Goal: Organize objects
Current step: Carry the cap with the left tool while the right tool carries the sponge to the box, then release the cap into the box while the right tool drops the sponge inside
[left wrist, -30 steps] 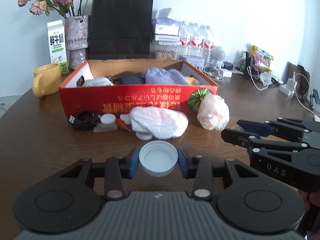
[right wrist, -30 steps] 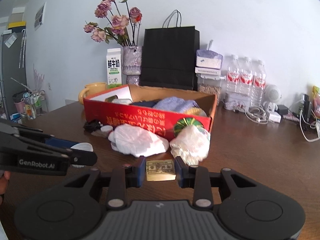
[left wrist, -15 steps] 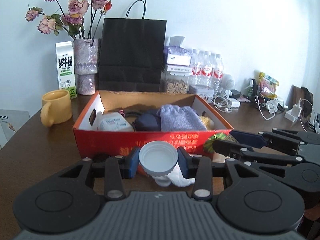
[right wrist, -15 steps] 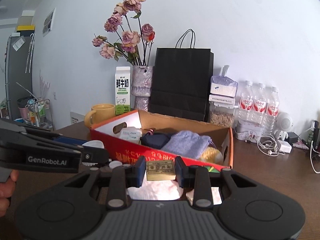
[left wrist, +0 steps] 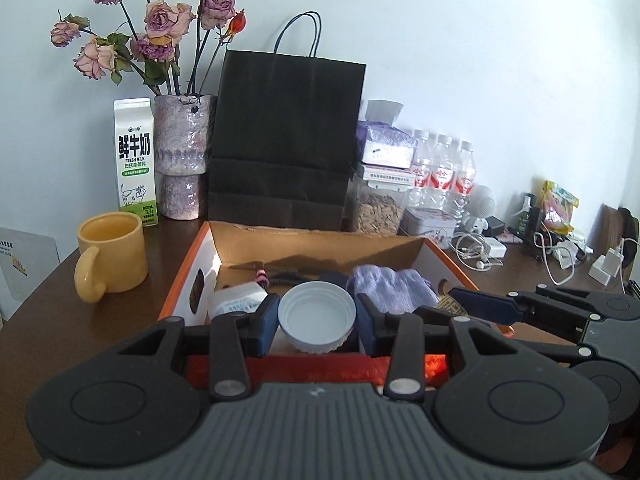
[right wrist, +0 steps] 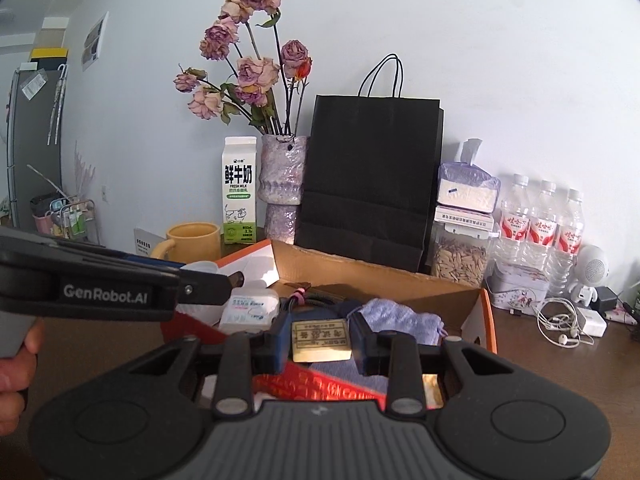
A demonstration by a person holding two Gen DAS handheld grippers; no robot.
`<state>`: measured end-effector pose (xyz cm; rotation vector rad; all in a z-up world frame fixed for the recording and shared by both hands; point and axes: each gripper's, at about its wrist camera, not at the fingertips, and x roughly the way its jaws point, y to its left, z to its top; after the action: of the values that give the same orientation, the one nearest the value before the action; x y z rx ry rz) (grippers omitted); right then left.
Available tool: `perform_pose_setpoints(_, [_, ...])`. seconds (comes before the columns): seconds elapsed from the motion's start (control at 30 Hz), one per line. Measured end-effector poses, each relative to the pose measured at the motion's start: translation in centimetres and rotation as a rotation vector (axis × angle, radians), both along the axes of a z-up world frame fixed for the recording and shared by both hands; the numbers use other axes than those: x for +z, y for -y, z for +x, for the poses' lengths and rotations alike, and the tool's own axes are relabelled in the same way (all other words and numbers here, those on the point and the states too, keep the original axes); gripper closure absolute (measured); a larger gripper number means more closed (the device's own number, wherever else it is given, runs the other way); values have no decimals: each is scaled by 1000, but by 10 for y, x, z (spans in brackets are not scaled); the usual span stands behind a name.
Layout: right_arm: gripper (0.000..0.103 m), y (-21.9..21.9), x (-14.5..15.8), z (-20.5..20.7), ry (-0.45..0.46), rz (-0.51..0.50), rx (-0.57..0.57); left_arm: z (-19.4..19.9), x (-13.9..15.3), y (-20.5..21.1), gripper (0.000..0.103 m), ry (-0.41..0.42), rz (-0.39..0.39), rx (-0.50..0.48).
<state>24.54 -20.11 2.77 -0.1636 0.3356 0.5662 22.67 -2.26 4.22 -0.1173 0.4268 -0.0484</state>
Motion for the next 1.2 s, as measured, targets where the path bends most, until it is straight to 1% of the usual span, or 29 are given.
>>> perform_pose_setpoints(0.23, [73, -23, 2, 41, -1, 0, -20, 38, 6, -12, 62, 18, -12, 4])
perform_pose_setpoints(0.37, [73, -31, 1, 66, -31, 28, -36, 60, 5, -18, 62, 18, -27, 12])
perform_pose_setpoints(0.53, [73, -38, -6, 93, -57, 30, -71, 87, -1, -26, 62, 10, -45, 30])
perform_pose_setpoints(0.63, [73, -40, -14, 106, -76, 38, -86, 103, -7, -29, 62, -5, -25, 37])
perform_pose_setpoints(0.8, [73, -38, -26, 115, -107, 29, -95, 116, -14, -30, 62, -16, 7, 35])
perform_pose_setpoints(1.1, [73, -38, -29, 114, -114, 8, -111, 114, -20, -25, 60, -23, 29, 32])
perform_pose_setpoints(1.13, [73, -38, -29, 114, -115, 2, -118, 114, -20, -25, 50, -22, 29, 30])
perform_pose_setpoints(1.17, [66, -39, -30, 114, -121, -8, -123, 113, -20, -25, 41, -21, 29, 24])
perform_pose_setpoints(1.2, [57, -39, -31, 115, -129, -13, -128, 113, -20, -24, 23, -13, 29, 22])
